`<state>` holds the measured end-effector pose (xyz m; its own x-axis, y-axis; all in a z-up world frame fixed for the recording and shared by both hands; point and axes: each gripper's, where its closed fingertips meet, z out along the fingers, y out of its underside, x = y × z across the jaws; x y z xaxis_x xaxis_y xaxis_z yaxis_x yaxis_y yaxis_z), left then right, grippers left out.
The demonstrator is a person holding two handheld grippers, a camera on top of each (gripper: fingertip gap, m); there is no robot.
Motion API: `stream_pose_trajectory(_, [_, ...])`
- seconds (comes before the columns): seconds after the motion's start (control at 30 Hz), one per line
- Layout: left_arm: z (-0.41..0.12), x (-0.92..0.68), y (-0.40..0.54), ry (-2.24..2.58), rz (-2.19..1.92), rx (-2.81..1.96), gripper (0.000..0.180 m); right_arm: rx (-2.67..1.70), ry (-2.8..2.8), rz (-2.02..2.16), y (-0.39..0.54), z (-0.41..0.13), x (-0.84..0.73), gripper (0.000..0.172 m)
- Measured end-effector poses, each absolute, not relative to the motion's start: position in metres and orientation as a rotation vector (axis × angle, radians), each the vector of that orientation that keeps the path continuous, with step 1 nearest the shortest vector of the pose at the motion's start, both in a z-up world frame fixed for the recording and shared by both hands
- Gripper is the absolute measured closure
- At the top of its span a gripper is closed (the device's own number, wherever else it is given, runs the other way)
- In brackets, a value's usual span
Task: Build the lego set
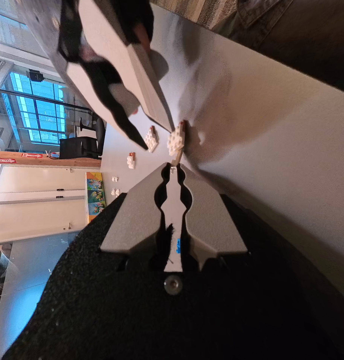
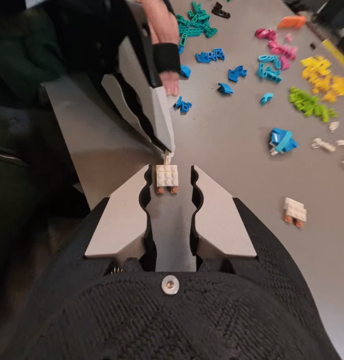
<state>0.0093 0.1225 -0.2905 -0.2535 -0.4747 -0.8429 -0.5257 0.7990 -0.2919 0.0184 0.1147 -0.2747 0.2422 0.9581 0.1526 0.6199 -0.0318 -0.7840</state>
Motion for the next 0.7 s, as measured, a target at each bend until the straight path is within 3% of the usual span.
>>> stream_pose_trajectory(0.03, [-0.291,0.009,0.123,1.895,0.060,-0.759,0.176,-1.718,-1.477,0.479,0.111,-0.274,0.019,0.133])
stream_pose_trajectory(0.23, [-0.292,0.010,0.122,1.902,0.056,-0.758,0.176,-1.742,-1.519,0.296,0.098,-0.294,0.021,0.131])
stream_pose_trajectory(0.7, [-0.298,0.011,0.123,1.914,0.002,-0.866,0.176,-1.866,-1.437,0.529,0.096,-0.299,0.008,0.131])
